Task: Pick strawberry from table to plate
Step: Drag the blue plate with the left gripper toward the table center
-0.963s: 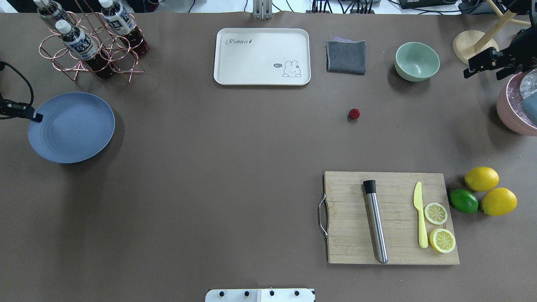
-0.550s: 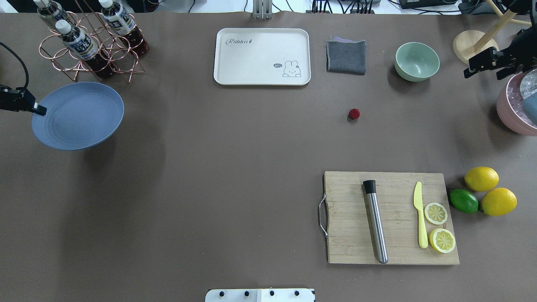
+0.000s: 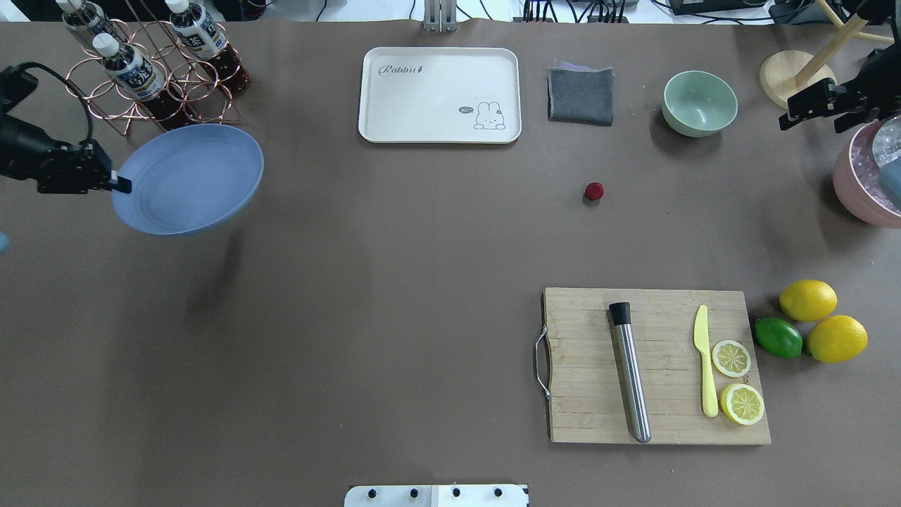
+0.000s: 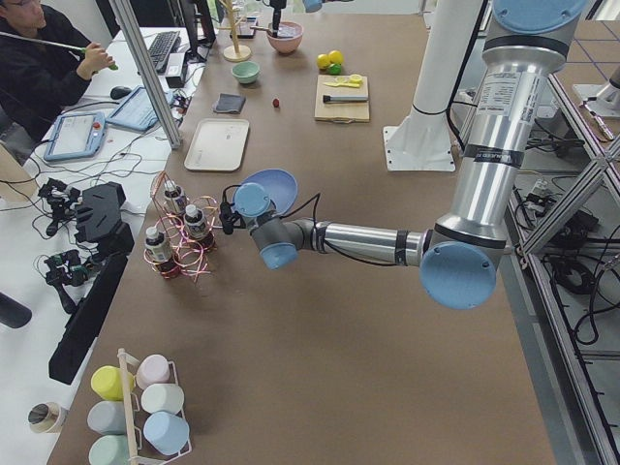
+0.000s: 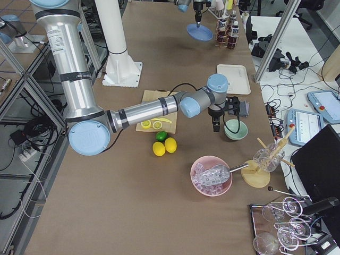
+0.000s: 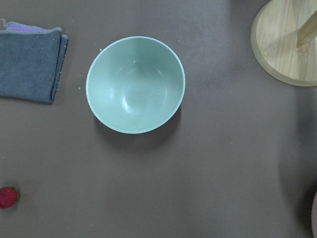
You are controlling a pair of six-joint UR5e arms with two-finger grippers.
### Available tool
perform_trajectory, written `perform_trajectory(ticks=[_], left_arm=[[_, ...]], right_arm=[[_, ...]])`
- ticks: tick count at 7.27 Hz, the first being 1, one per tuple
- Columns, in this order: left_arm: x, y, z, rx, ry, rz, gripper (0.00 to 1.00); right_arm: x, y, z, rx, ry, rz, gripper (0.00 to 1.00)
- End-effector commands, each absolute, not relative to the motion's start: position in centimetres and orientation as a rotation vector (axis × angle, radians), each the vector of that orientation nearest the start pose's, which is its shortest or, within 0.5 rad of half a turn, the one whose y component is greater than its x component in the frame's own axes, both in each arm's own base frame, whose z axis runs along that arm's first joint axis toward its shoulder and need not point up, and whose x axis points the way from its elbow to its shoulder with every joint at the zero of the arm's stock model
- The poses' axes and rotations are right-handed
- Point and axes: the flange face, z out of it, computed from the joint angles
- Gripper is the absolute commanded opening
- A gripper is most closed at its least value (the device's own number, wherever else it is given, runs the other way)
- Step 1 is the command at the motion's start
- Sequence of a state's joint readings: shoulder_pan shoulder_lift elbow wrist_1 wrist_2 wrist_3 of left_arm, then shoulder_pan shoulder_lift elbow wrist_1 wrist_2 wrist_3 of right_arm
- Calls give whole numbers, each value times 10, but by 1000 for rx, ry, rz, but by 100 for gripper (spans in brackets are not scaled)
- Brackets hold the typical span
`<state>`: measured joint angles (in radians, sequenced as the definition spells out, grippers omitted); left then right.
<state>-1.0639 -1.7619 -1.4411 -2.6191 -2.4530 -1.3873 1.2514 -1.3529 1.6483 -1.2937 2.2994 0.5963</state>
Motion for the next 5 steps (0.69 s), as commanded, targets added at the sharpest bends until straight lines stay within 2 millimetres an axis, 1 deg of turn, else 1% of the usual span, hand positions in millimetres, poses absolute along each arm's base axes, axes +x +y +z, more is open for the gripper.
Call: perform_trajectory(ticks=[1, 2, 3, 4, 5], left_arm=[[325, -471, 424, -43, 1376, -349, 0], [364, -444, 405, -30, 1377, -376, 0], [399, -417, 387, -7, 1349, -382, 0], [427, -394, 365, 23, 1333, -387, 0], [459, -377, 335, 49, 1313, -393, 0]], right_arm=[[-122, -581, 467, 182, -878, 53, 100], [-131, -581, 462, 176, -885, 51, 100], [-152, -575, 447, 193, -899, 5, 100], [-166, -572, 438, 215, -933, 17, 100], [-194, -566, 431, 220, -947, 42, 100]])
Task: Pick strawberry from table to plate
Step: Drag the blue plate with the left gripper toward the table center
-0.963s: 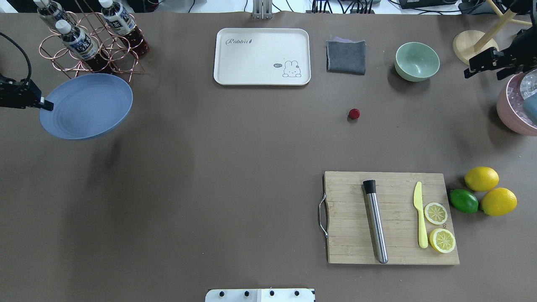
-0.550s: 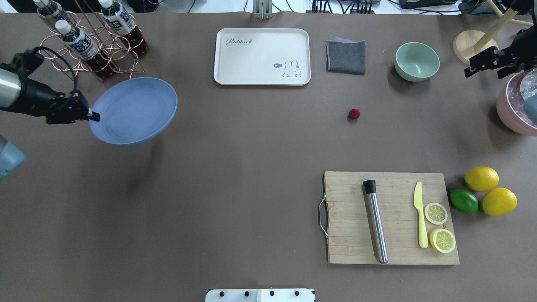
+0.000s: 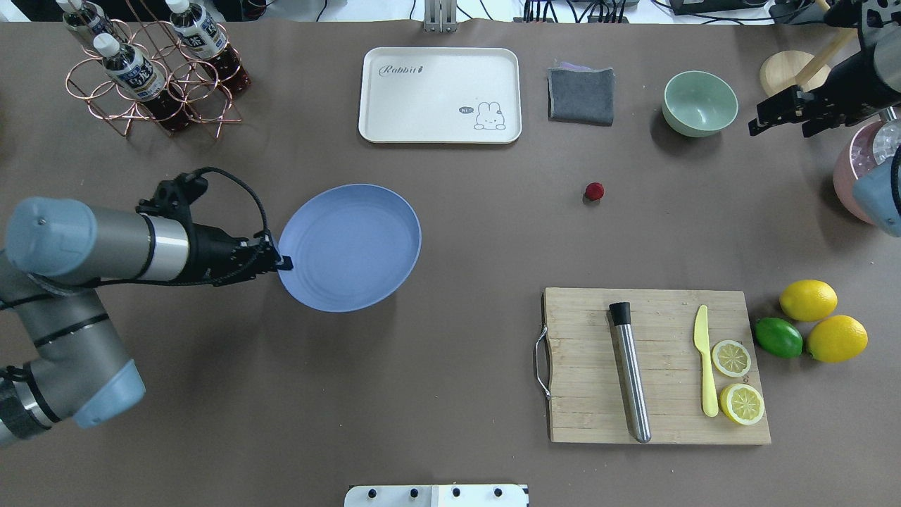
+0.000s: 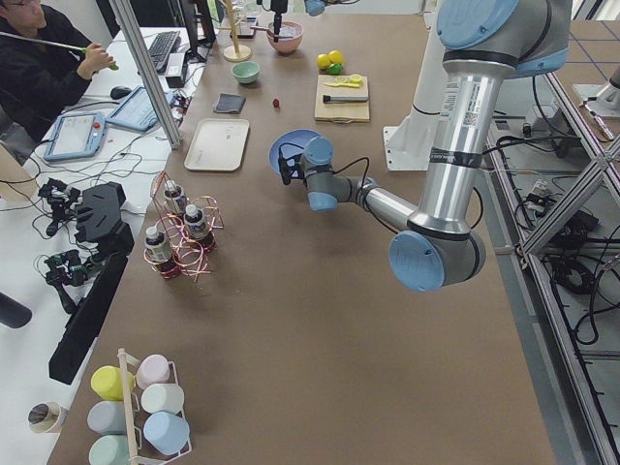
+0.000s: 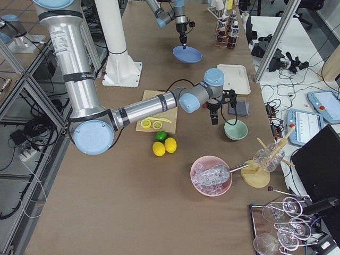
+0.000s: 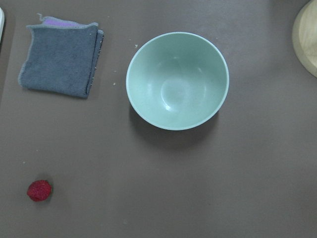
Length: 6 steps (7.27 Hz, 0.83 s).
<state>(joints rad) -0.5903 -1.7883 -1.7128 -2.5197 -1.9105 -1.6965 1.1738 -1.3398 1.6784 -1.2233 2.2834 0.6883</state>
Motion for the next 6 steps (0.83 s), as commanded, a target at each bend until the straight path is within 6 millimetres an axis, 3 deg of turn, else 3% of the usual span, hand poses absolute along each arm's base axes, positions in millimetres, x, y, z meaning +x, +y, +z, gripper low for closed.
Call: perform_trajectory(ticks=[1, 2, 3, 6], left_arm=[[490, -364, 306, 66, 1301, -421, 0], [519, -343, 286, 78, 1292, -450, 0], [528, -342, 270, 91, 1284, -464, 0], [540, -329, 269, 118, 1207, -470, 0]], right_arm=[[-219, -568, 416, 229, -947, 42, 100], [-248, -572, 395, 233, -940, 80, 100], [-270, -567, 392, 227, -930, 84, 100], [-310, -569, 371, 210, -944, 103, 100]])
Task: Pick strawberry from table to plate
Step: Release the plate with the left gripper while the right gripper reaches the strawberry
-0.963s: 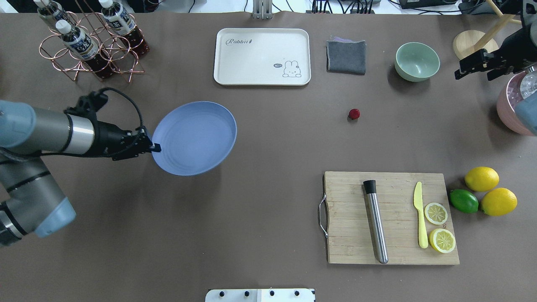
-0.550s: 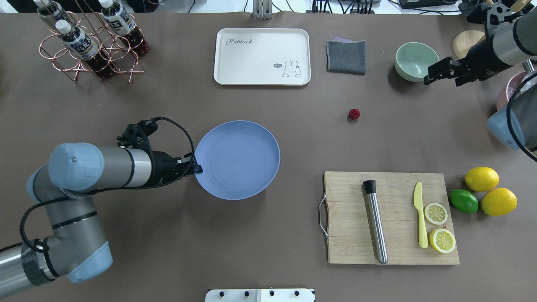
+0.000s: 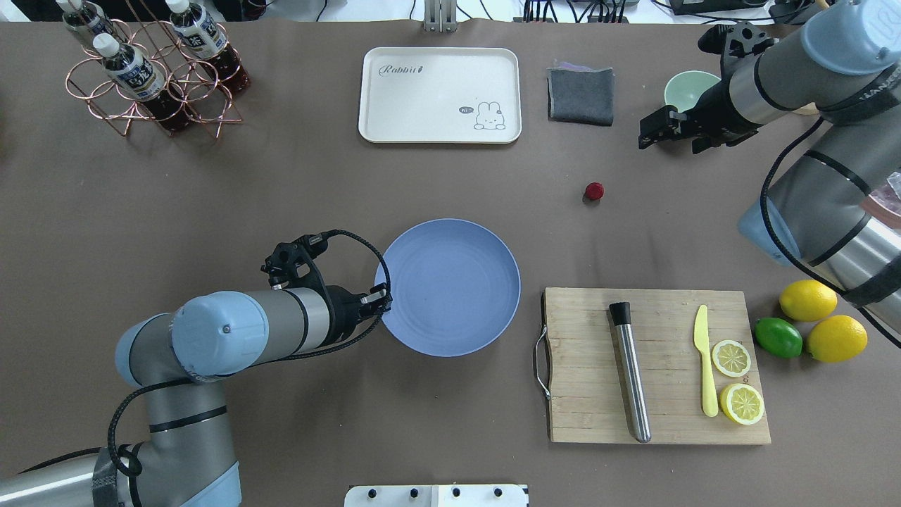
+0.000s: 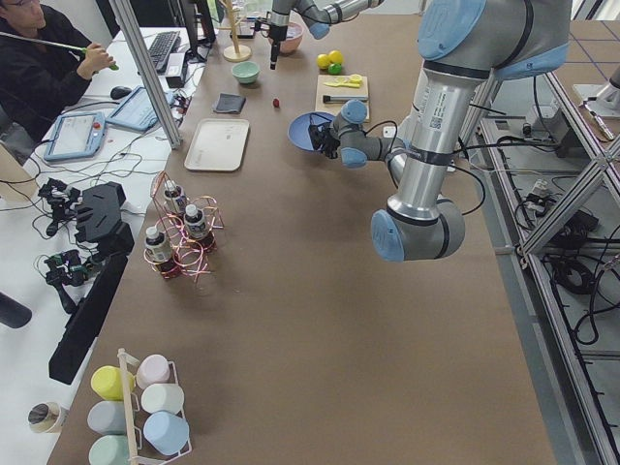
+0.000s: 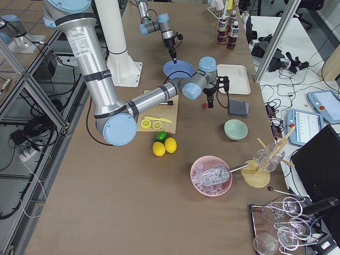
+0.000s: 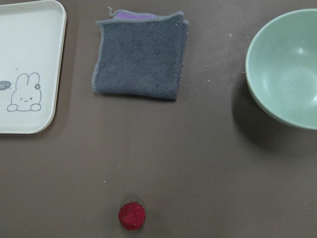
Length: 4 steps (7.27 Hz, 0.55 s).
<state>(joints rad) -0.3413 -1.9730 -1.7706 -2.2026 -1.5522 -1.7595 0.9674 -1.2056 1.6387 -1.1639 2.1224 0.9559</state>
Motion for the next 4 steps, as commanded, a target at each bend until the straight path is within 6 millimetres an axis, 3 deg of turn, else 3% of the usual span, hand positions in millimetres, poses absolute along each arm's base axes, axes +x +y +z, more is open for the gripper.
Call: perform_trajectory(ticks=[1, 3, 4], left_arm=[[540, -328, 276, 118, 1196, -467, 0], [545, -326, 285, 119, 1175, -458, 0], [547, -328, 289, 129, 1154, -459, 7]], right_arm=[[-318, -568, 366, 217, -943, 113, 100], [-333, -561, 364, 216, -940, 124, 100], [-335, -560, 365, 213, -941, 123, 100]])
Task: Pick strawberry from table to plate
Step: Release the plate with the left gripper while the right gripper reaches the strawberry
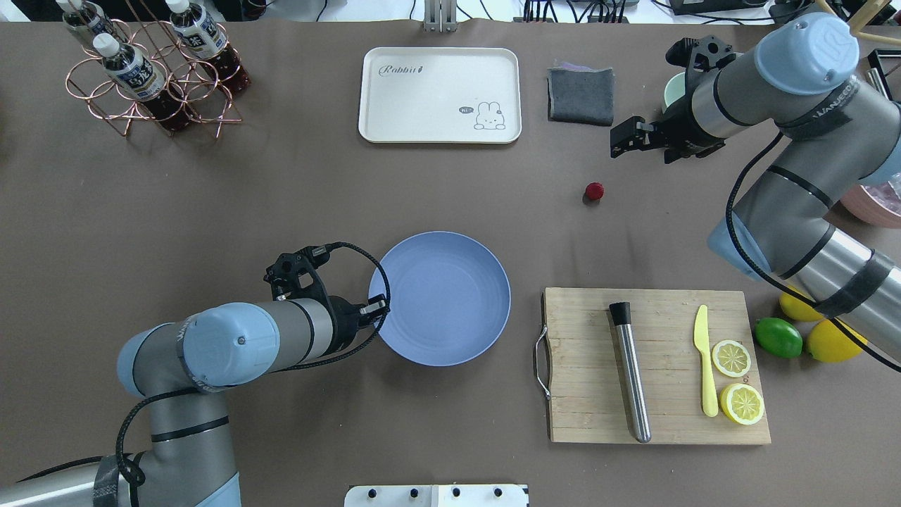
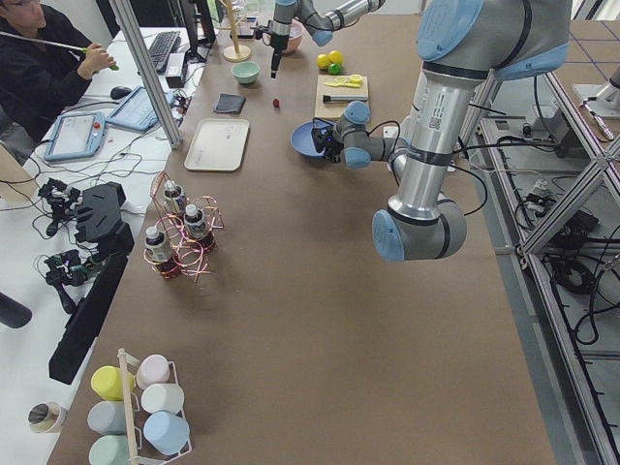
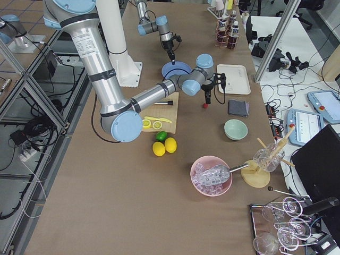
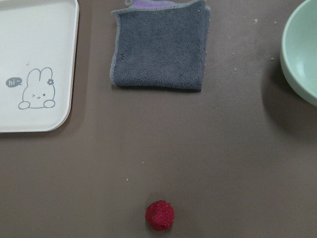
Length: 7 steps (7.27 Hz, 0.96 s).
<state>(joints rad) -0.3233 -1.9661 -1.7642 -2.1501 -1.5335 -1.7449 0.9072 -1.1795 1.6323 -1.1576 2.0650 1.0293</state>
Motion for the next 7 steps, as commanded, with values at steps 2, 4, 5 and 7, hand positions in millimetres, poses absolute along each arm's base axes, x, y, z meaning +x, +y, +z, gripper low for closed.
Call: perform_trajectory(ticks=[2, 4, 5, 7], left_arm=[[540, -330, 299, 171, 1137, -485, 98], [527, -334, 286, 175, 1165, -472, 98], [507, -337, 281, 174, 1181, -441, 98], [468, -369, 284, 116, 1191, -446, 98]], right_arm=[[-343, -556, 367, 216, -932, 115, 100], [-354, -552, 370, 217, -921, 113, 100], [-365, -548, 373, 224, -901, 133, 100], [-396, -541, 378, 216, -877, 136, 100]])
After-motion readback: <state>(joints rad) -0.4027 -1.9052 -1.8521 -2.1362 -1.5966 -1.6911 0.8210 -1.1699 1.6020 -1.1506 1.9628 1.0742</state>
